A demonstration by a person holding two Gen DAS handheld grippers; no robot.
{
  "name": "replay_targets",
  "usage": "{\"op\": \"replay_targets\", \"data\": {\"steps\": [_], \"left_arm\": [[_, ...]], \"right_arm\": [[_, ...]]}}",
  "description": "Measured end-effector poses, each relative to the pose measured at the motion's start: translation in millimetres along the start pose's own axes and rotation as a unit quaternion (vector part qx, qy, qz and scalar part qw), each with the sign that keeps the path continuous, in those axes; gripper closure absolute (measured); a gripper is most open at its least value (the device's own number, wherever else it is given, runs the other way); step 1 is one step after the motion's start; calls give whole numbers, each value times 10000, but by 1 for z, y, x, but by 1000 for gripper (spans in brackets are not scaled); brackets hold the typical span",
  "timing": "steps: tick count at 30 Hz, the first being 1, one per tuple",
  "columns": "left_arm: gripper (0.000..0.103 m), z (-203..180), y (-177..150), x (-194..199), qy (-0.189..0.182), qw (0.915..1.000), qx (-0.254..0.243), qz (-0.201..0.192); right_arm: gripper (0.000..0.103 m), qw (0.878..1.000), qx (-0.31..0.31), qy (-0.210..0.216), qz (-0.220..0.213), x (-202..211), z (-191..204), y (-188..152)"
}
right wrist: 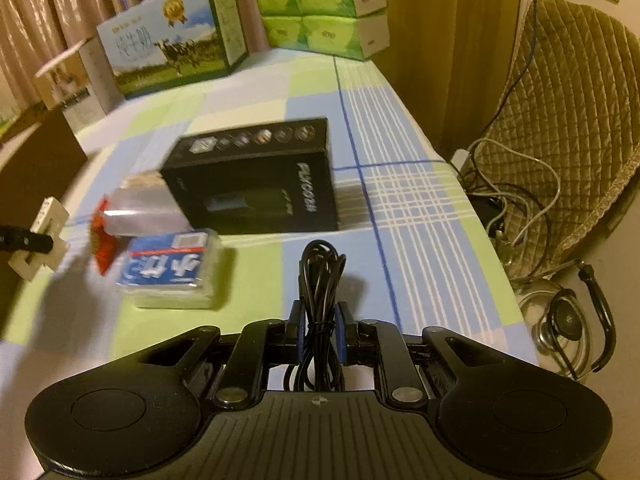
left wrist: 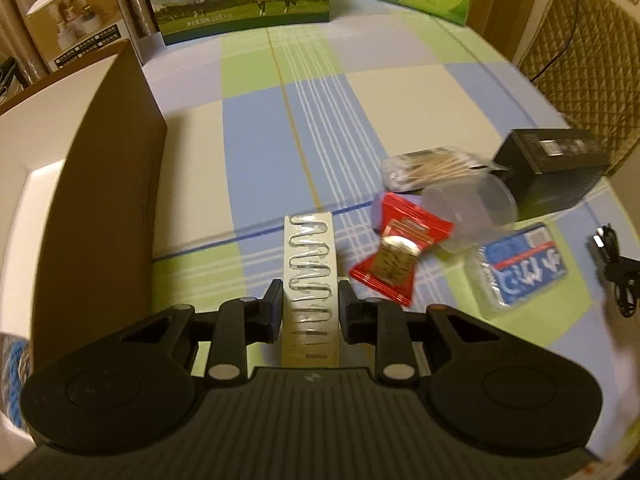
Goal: Organize objects
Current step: 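Grasp the black cable with the right tool while the left tool grasps the white clip strip, then carry the clip strip into the box while the right tool carries the cable there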
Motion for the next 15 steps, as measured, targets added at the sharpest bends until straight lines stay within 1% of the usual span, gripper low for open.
{"op": "replay_targets", "data": {"steps": [8,15], "left_arm": [[80,21,-8,47,-157,9988,334,-323],[80,59,-17,86,-173,9955,684,-633]], "right_arm": [[91,9974,221,654,-187,20,58,15],[91,9890,481,1370,-279,20,126,36]]}}
Point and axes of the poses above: each gripper's, at about its wrist camera, not at the fingertips, and x roughly against the way its jaws point, z to its left, y to its top, the point moved 7 cm from there along -x, roughly the way its jaws point, and after that the axes turned 14 degrees about y, right-handed, at the moved point
